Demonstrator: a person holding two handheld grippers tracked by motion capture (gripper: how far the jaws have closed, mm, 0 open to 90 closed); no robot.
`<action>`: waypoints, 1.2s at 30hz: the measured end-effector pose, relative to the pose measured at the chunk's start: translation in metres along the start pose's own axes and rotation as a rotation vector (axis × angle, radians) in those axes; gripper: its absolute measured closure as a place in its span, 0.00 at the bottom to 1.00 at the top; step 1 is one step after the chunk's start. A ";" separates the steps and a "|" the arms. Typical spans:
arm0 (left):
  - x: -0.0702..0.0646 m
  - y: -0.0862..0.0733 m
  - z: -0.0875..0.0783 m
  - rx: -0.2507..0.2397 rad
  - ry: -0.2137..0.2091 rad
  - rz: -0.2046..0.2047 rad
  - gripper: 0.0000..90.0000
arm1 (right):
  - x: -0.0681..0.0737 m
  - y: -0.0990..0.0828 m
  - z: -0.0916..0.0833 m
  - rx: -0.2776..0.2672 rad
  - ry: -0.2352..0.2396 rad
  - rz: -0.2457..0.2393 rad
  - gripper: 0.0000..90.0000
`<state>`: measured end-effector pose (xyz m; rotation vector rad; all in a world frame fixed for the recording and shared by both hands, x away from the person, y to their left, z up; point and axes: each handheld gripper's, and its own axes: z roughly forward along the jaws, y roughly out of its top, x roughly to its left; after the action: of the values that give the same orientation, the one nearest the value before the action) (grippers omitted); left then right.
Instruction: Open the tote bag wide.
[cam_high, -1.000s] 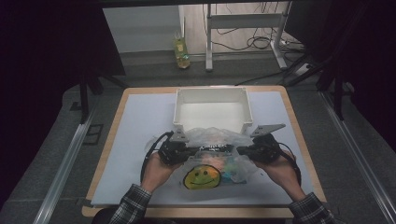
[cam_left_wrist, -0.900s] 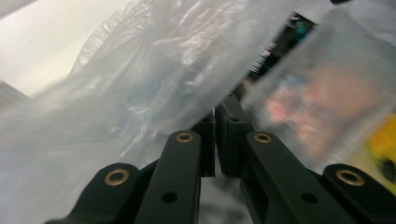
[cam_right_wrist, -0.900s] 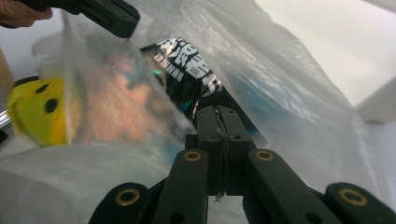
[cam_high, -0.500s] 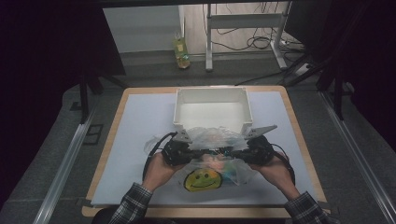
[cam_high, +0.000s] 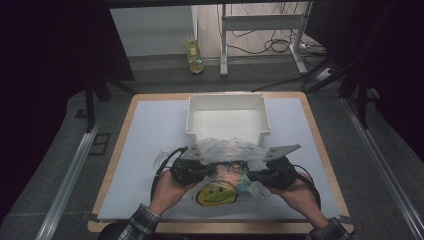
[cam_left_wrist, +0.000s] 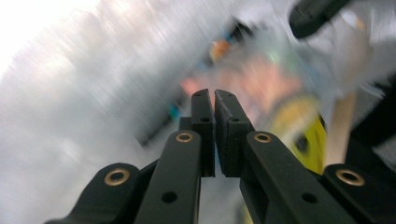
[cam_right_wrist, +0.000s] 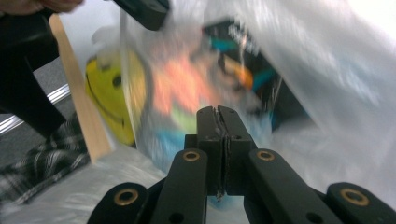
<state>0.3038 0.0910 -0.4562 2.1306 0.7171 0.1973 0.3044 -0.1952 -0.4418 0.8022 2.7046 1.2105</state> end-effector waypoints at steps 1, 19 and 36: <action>0.002 0.003 0.003 -0.001 0.023 0.002 0.96 | -0.001 0.005 0.002 -0.004 -0.002 -0.004 0.97; 0.008 0.006 0.015 0.025 -0.075 -0.055 0.96 | -0.019 0.018 0.034 0.065 0.086 -0.015 0.98; -0.038 0.001 0.011 0.072 -0.131 0.051 0.95 | 0.017 -0.013 0.014 0.077 0.137 -0.054 0.98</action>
<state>0.2774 0.0620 -0.4579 2.2088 0.6014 0.0595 0.2883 -0.1846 -0.4582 0.6723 2.8782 1.1993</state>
